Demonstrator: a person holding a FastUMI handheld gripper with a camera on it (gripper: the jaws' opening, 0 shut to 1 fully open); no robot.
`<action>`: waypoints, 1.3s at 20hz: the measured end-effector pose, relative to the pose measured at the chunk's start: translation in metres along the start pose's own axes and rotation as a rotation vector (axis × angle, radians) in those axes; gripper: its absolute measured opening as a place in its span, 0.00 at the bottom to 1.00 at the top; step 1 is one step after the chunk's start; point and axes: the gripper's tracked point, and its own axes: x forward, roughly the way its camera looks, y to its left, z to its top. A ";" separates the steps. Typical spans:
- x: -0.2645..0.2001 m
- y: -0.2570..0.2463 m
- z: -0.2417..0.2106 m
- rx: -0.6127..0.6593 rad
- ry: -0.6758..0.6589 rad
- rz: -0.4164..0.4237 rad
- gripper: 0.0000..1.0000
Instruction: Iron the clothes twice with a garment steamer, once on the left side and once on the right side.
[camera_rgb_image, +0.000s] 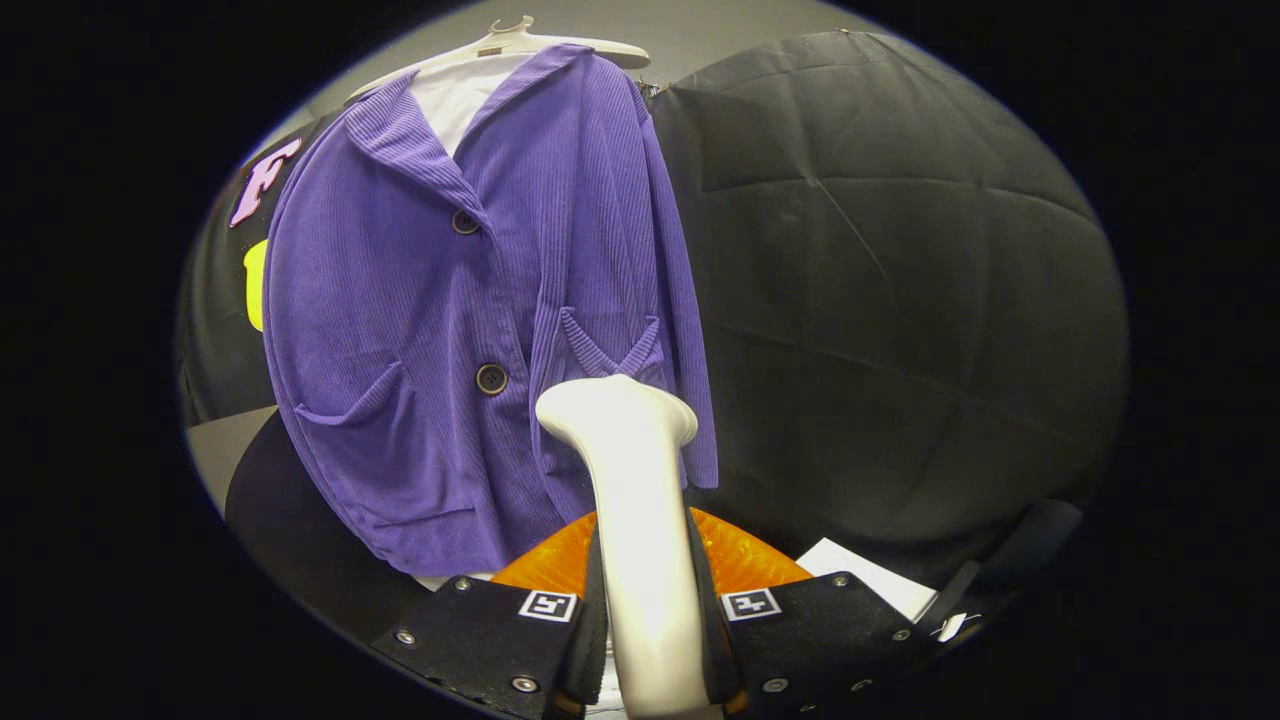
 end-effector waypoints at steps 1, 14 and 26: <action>0.000 -0.001 -0.003 0.011 0.006 0.004 0.38; -0.041 0.046 -0.043 -0.023 0.108 0.145 0.38; -0.176 0.102 0.014 -0.025 -0.007 0.372 0.38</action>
